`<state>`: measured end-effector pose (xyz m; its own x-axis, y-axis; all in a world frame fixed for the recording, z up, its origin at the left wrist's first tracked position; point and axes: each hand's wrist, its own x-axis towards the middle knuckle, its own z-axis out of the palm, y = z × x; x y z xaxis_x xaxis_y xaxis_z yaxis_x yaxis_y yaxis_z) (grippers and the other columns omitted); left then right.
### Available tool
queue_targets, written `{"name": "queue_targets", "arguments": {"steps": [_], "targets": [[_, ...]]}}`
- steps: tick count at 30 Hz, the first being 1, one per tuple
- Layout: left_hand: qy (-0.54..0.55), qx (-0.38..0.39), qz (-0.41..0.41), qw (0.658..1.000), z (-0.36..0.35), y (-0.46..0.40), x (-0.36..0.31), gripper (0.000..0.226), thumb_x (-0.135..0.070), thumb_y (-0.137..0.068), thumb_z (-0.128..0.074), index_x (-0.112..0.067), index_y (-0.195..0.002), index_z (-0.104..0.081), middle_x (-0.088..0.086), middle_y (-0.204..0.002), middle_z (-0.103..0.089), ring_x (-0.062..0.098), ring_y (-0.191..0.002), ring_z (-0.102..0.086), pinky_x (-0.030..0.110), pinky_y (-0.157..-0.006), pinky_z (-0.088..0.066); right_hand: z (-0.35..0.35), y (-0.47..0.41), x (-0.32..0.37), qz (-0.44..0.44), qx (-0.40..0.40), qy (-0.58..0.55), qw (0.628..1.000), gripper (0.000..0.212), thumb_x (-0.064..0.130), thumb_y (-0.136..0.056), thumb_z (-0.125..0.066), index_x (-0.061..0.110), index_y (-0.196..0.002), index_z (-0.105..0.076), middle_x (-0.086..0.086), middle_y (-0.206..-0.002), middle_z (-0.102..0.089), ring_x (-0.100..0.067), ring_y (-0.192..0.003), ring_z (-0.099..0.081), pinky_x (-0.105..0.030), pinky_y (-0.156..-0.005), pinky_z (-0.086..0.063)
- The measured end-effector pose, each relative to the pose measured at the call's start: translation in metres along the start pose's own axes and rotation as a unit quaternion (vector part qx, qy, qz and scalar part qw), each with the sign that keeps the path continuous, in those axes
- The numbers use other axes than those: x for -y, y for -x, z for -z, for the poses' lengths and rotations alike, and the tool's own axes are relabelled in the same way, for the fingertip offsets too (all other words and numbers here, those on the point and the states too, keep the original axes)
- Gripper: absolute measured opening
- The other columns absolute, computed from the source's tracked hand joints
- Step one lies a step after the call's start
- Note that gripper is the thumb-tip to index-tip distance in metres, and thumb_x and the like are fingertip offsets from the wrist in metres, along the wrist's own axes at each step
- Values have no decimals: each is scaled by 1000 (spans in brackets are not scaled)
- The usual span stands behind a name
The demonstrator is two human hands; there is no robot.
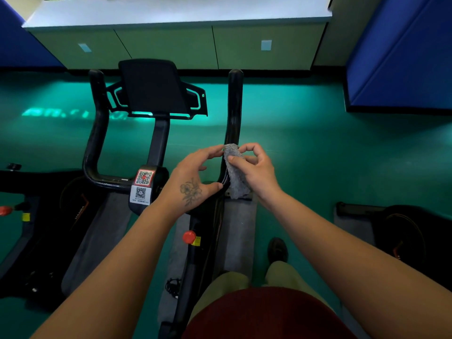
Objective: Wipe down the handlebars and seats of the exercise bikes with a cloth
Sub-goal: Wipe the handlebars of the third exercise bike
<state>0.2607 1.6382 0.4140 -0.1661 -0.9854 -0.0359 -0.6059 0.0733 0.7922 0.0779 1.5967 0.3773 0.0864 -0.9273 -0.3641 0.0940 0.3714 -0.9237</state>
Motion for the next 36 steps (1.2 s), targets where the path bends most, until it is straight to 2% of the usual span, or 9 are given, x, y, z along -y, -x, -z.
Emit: {"name": "queue_targets", "arguments": {"steps": [2, 6, 8, 12, 14, 19, 26, 32, 36], "targets": [[-3, 1, -1, 1000, -1, 3, 3, 88, -8, -78, -90, -29, -154, -51, -15, -145, -61, 4, -138, -52, 41, -112, -50, 1, 5, -5, 12, 0, 9, 1000, 24, 13, -91, -80, 22, -98, -59, -23, -94, -76, -26, -75, -68, -39, -70, -50], [-5, -2, -10, 1000, -2, 9, 7, 85, -10, -80, -90, -28, -154, -52, -15, -145, -61, 4, -139, -52, 34, -112, -47, 3, 23, -23, 29, 13, 47, 998, 28, 17, -88, -83, 35, -93, -61, -10, -94, -79, -23, -80, -71, -38, -71, -54], [-5, -2, -12, 1000, -3, 10, 9, 85, -11, -81, -89, -29, -154, -51, -16, -146, -61, 3, -140, -51, 31, -112, -46, 3, 30, -29, 23, 16, 45, 999, 30, 18, -87, -83, 38, -90, -62, -10, -97, -79, -26, -83, -72, -41, -73, -56], [-4, -1, -14, 1000, -4, 12, 11, 83, -12, -81, -90, -28, -153, -53, -14, -146, -61, 4, -140, -51, 30, -113, -44, 0, 25, -19, 5, 4, 24, 1000, 23, 15, -90, -82, 25, -94, -61, -12, -89, -79, -24, -78, -71, -38, -71, -53], [-11, -7, -17, 1000, -3, 14, 13, 83, -12, -80, -90, -28, -152, -54, -13, -145, -62, 5, -139, -52, 30, -114, -43, -2, 17, -8, 1, -10, 15, 1000, 22, 15, -91, -81, 20, -97, -60, -19, -91, -77, -24, -76, -70, -37, -70, -53], [-42, -20, -25, 999, 2, 23, 19, 79, -13, -79, -92, -29, -148, -59, -15, -142, -63, 2, -136, -52, 20, -116, -37, -7, 9, 0, 4, -30, 4, 1000, 22, 16, -93, -79, 22, -97, -58, -26, -95, -75, -26, -75, -67, -37, -68, -50], [-54, -43, -25, 997, 7, 36, 28, 68, -15, -79, -91, -28, -141, -65, -17, -137, -65, 1, -133, -54, 13, -114, -34, -8, 38, -33, 24, -6, 27, 999, 27, 17, -90, -81, 29, -94, -58, -8, -85, -77, -22, -75, -68, -37, -72, -52], [-50, -56, -6, 997, 7, 42, 35, 62, -18, -80, -92, -31, -136, -69, -19, -132, -66, -4, -129, -54, 7, -109, -32, -8, 36, -18, 25, -12, 42, 999, 24, 15, -91, -81, 19, -96, -58, -10, -87, -75, -20, -78, -68, -30, -68, -52], [-31, -60, 4, 998, 6, 42, 37, 59, -18, -79, -92, -31, -133, -71, -18, -130, -67, -5, -128, -55, 14, -111, -37, -8, 20, -1, 23, -45, 39, 998, 23, 17, -91, -82, 22, -95, -60, -18, -102, -78, -21, -79, -71, -30, -67, -55]]}}
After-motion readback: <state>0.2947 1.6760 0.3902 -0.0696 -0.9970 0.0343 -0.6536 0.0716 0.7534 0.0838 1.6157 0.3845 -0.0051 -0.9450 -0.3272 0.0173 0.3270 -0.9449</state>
